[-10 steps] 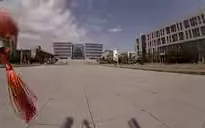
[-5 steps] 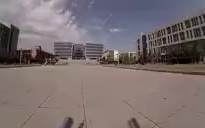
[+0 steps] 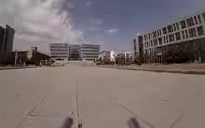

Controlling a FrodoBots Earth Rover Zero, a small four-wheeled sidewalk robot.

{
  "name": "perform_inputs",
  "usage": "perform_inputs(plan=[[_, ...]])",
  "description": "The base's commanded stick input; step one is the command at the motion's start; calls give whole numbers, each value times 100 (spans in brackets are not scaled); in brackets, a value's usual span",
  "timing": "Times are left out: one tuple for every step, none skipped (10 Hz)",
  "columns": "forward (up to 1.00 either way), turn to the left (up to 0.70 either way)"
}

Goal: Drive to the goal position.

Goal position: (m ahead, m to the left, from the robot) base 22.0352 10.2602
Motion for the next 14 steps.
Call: perform_inputs(plan=[[99, -1], [99, -1], [99, -1], [99, -1], [99, -1], [99, -1], [99, -1], [99, -1], [99, -1], [99, -1], [99, -1], [99, -1], [99, -1], [99, -1]])
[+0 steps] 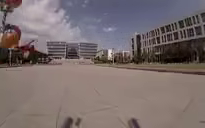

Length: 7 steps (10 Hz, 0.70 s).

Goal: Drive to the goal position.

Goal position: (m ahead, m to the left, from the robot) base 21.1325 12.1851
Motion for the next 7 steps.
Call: perform_inputs(plan=[[99, -1], [99, -1], [99, -1], [99, -1], [99, -1], [99, -1], [99, -1]])
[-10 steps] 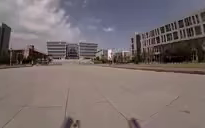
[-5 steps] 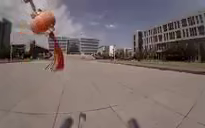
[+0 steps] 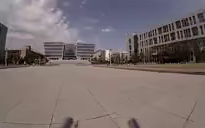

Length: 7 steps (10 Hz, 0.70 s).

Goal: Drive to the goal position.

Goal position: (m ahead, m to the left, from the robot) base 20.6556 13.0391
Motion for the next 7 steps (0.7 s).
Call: perform_inputs(plan=[[99, -1], [99, -1], [99, -1], [99, -1], [99, -1], [99, -1], [99, -1]])
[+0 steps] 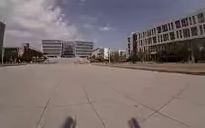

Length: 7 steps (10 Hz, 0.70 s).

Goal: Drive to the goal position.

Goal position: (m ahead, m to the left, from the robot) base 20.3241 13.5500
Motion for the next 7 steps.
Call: perform_inputs(plan=[[99, -1], [99, -1], [99, -1], [99, -1], [99, -1], [99, -1], [99, -1]])
